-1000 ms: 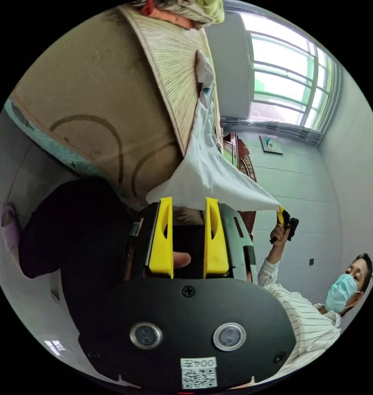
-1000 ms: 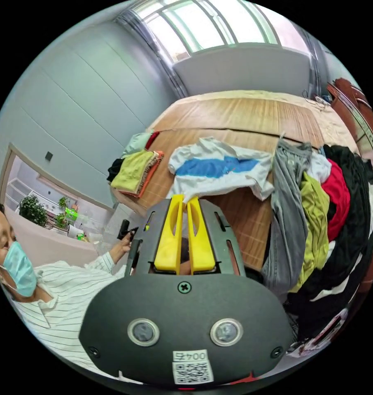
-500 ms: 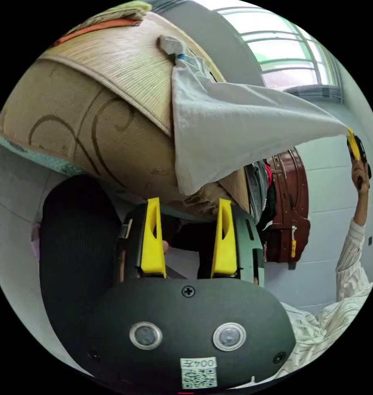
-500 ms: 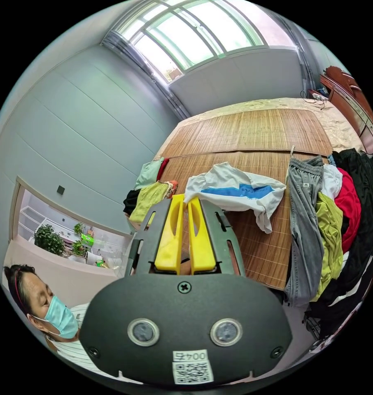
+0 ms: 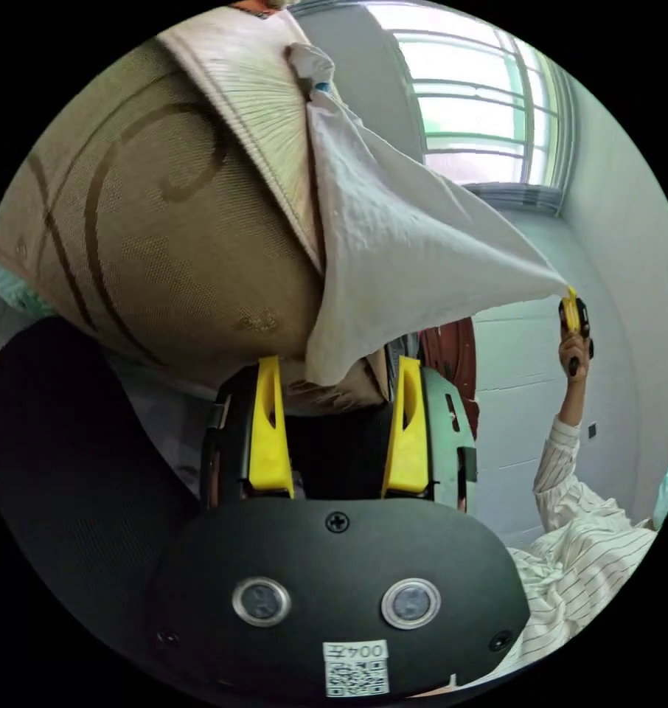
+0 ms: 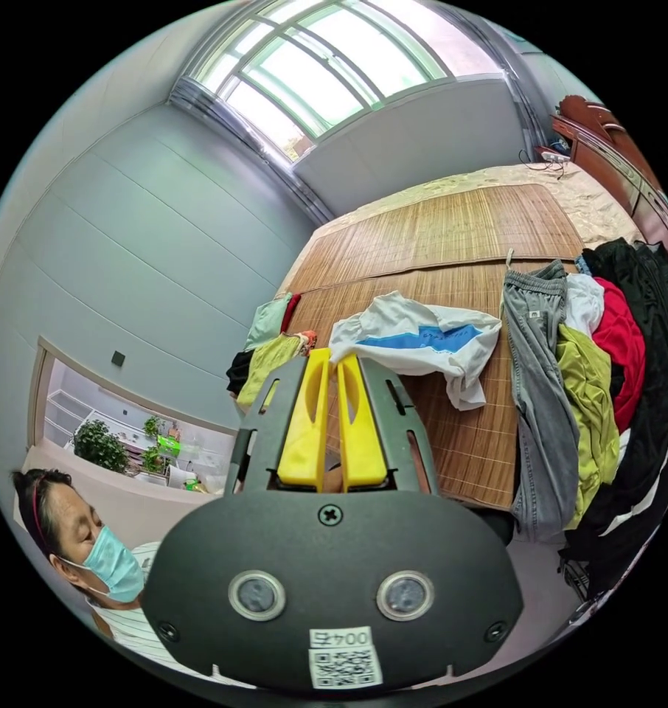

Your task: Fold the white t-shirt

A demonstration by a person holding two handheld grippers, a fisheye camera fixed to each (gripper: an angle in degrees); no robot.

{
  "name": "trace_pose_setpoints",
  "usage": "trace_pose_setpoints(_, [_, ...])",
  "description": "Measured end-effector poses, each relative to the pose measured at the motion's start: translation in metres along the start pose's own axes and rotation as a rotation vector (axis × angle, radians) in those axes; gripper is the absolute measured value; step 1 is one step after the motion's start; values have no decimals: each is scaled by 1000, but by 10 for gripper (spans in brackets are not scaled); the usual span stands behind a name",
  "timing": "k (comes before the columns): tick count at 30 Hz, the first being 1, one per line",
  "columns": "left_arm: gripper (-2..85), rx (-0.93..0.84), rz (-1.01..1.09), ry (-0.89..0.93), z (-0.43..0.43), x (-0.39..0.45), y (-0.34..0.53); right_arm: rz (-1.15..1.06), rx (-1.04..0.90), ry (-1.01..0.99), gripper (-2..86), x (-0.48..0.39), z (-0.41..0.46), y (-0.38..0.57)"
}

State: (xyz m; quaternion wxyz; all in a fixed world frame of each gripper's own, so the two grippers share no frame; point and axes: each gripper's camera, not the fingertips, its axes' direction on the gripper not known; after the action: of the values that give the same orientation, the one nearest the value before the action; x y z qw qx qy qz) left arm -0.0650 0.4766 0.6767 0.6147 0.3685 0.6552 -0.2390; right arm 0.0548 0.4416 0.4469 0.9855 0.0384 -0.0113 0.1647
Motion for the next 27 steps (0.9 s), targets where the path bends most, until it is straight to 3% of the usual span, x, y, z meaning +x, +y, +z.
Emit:
trace_pose_setpoints(8, [157, -67, -6, 92, 21, -6, -5, 52, 20, -26, 8, 32, -10, 4])
trace_pose_setpoints(19, [141, 2, -115, 161, 34, -32, -19, 65, 34, -56, 8, 53, -13, 4])
trace_pose_setpoints(27, [140, 0, -61, 28, 53, -14, -24, 91, 57, -73, 6, 72, -19, 5])
